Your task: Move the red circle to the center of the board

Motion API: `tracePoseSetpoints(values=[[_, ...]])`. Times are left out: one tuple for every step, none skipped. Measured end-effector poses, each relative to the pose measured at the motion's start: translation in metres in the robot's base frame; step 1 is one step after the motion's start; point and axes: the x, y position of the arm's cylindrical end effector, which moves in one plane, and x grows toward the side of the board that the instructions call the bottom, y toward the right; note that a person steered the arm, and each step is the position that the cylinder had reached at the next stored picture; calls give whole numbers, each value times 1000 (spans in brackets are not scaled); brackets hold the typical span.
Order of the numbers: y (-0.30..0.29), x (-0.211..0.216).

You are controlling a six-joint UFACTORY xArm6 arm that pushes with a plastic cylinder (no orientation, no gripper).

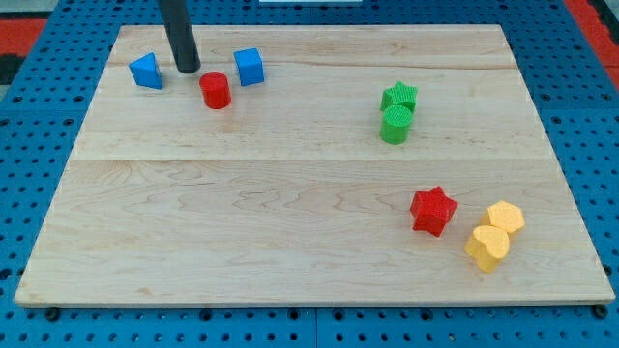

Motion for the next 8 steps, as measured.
tracePoseSetpoints(values=[[29,52],[58,76],[48,49],[42,14],[64,31],[92,85],[119,126],[121,133]])
